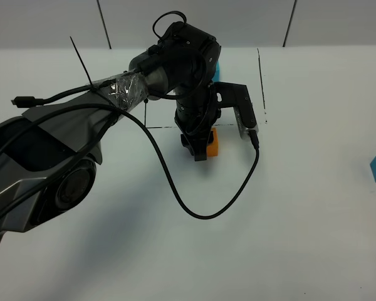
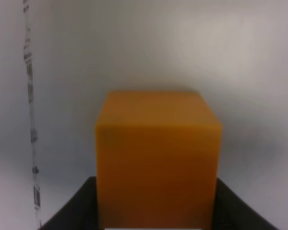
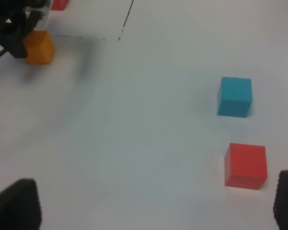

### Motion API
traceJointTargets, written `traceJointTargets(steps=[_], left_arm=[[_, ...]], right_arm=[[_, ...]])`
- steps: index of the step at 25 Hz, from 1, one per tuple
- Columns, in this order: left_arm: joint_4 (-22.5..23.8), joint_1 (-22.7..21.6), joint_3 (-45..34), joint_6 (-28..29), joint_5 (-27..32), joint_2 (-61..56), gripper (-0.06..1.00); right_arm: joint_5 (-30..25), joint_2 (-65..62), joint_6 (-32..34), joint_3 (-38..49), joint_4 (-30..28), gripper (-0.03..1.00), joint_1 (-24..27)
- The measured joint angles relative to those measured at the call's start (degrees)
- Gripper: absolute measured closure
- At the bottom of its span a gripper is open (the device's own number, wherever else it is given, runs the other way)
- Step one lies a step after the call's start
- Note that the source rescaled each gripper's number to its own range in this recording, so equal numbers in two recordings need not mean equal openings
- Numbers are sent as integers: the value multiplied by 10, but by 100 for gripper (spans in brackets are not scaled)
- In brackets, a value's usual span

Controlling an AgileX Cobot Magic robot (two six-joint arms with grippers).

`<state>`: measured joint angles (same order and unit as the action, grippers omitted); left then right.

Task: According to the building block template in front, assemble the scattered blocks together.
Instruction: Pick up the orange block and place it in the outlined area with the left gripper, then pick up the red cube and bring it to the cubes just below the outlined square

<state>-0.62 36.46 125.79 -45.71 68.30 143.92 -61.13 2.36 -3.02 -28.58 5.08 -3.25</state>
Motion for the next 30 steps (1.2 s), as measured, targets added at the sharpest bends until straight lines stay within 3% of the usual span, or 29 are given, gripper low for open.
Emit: traceJointTargets(steps=[23, 25, 30], left_arm=[[6, 0, 1, -2, 0, 0, 93], [13, 0, 1, -2, 0, 1, 84], [17, 0, 1, -2, 0, -3, 36]], right_arm=[[0, 0, 0, 0, 0, 5, 0], [0, 0, 0, 0, 0, 5, 0], [0, 0, 0, 0, 0, 5, 0]])
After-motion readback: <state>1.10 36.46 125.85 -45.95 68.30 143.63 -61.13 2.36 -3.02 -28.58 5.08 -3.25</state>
